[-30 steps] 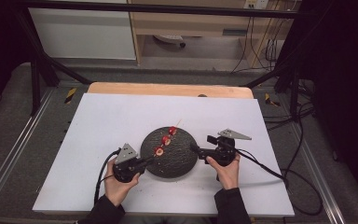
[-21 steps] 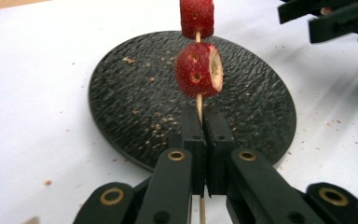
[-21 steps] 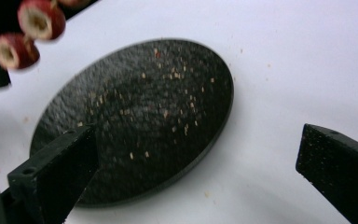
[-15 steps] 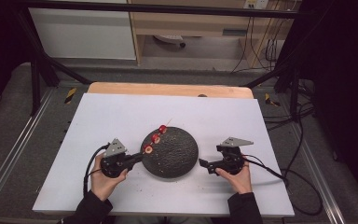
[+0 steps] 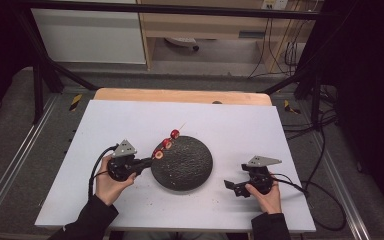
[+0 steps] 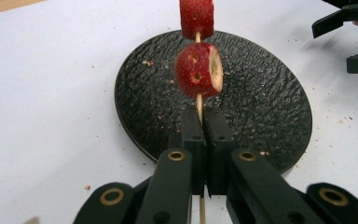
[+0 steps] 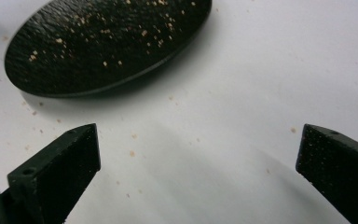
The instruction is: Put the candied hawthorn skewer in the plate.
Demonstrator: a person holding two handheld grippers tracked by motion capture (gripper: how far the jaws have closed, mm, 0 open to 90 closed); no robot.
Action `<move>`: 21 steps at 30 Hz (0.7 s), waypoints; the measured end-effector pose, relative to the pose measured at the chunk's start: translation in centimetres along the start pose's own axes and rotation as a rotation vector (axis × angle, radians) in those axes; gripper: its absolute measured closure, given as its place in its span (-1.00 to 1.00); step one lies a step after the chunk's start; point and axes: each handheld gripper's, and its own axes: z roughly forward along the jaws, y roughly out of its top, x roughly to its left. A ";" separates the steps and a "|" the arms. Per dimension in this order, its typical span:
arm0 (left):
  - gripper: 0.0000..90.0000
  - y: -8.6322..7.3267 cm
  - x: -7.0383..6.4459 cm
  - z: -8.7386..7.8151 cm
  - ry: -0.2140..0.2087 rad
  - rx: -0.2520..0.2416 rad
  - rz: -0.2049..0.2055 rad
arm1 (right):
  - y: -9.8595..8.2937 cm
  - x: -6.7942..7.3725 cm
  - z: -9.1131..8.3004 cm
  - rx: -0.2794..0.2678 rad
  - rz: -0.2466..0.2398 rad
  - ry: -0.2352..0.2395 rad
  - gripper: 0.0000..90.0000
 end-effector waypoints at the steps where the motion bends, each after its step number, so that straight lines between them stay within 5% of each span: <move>1: 0.96 0.1 0.0 0.1 -0.004 0.009 -0.001 | -0.2 -0.1 -0.1 0.004 -0.002 -0.005 -0.99; 21: 0.96 0.9 -1.3 4.5 0.006 0.158 0.037 | -2.1 -0.7 -1.3 0.015 0.004 -0.004 -0.99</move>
